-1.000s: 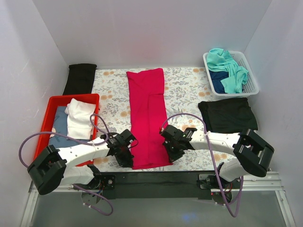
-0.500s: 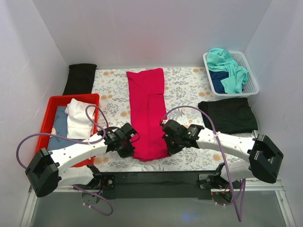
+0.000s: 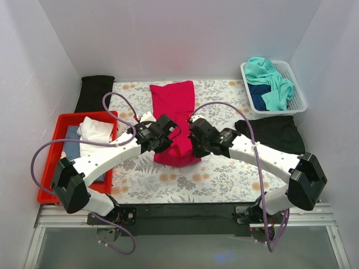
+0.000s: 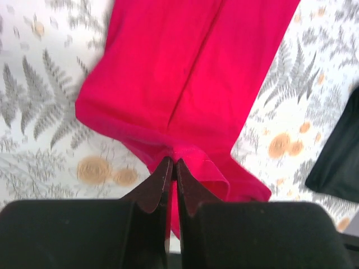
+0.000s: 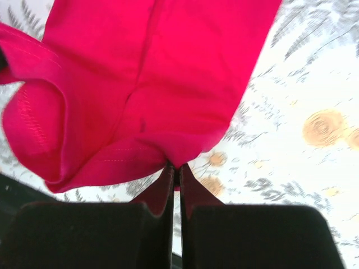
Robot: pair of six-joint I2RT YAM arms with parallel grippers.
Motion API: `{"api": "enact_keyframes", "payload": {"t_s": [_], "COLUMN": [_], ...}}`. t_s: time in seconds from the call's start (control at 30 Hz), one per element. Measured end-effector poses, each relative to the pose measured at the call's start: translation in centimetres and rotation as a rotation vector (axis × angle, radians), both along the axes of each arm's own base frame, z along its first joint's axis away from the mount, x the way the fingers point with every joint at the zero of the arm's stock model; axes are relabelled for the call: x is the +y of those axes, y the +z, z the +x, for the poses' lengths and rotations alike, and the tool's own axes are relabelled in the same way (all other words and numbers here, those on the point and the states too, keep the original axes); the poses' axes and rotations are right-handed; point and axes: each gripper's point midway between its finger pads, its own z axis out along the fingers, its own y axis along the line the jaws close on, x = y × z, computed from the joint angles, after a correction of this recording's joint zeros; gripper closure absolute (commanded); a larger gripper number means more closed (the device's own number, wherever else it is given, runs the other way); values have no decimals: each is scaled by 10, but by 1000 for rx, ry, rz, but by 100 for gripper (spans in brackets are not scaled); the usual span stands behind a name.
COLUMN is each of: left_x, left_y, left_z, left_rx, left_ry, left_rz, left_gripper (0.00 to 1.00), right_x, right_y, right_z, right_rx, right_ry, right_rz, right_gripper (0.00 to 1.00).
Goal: Fold and stack the t-shirts
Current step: Fold the folded rectangular tshirt in 1/3 of the way
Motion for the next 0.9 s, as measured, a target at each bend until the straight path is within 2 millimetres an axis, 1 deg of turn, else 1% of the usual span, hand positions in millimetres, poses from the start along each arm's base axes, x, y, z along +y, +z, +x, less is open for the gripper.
{"api": "enact_keyframes", "payload": {"t_s": [0.1,0.17,0.23,0.33,0.47,0.57,0.7,0.8,0.87,0.9], "left_x": [2,6,14,32,50,53,49,46,46,46], "left_y": [4,2,-2,-12,-24,-32,-45,-58,-66,-69], "left_z": [29,44,57,77,109,131,162,180,188,191], "left_rx": [-33,-47,-50,-45,-44,-47,-46,-35,-23,-16], "left_ry": [24,39,55,89,126,127,115,104,99,97], "left_rz": [38,59,79,111,156,177,196,208,216,220], "left_gripper": [100,100,100,100,100,100,100,100,100,100], "right_x": [-4,-6,-8,-9,-7,-5,0,2,1,0], "right_y": [2,2,3,4,1,-5,-17,-28,-37,-41], "right_z": [24,42,61,91,130,158,191,209,217,220], "right_rx": [-17,-31,-43,-60,-75,-76,-62,-46,-27,-17], "right_ry": [-30,-49,-65,-84,-97,-100,-94,-95,-96,-97], "right_rz": [-17,-24,-26,-28,-22,-19,-2,7,12,17], "right_gripper": [99,99,99,99,99,99,99,99,99,96]}}
